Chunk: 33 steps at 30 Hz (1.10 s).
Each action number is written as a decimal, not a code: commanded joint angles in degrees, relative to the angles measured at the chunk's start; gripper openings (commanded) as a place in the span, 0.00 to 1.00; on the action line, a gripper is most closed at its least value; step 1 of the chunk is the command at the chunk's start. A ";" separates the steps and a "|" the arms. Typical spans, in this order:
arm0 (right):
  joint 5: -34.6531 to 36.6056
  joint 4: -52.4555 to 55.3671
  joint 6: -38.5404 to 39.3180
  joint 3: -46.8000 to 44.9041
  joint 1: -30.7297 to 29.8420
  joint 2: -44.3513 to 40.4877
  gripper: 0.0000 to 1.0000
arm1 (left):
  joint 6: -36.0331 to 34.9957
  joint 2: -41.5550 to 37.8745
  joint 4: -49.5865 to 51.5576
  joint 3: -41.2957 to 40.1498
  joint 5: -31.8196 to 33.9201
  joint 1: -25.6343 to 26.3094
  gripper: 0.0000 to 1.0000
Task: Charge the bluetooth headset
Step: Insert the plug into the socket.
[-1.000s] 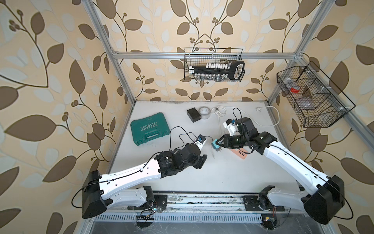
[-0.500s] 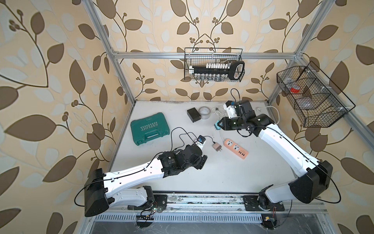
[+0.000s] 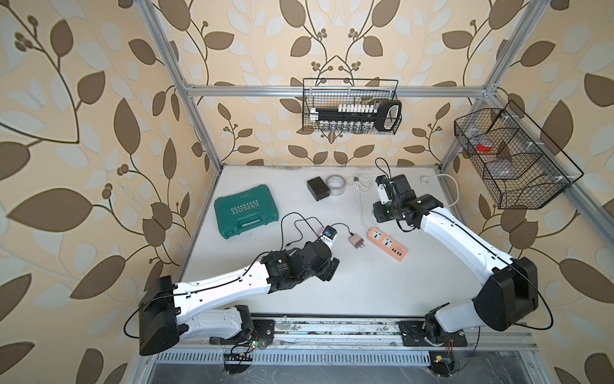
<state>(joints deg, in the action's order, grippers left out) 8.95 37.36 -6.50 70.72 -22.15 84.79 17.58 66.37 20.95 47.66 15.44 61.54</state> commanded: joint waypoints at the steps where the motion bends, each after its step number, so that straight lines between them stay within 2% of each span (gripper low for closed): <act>1: 2.76 -2.95 4.80 -2.46 0.53 0.40 0.07 | 0.32 -0.53 -1.85 -0.70 -0.46 0.25 0.75; 6: -0.08 -7.31 10.19 -7.34 2.37 -1.23 0.08 | 0.89 -0.88 -2.67 -1.47 -0.93 0.24 0.75; 21: -19.58 -20.95 20.28 -19.45 9.51 -4.89 0.09 | 1.96 -3.18 -3.67 -3.82 -1.78 0.23 0.74; 33: -27.92 -18.02 26.15 -18.92 13.97 -2.78 0.09 | 2.19 -3.70 -4.04 -4.42 -2.21 0.27 0.73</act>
<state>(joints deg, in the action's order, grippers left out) -15.31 18.00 16.73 51.05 -8.64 81.08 18.68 64.23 18.13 43.70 13.80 61.54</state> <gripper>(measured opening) 0.269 0.733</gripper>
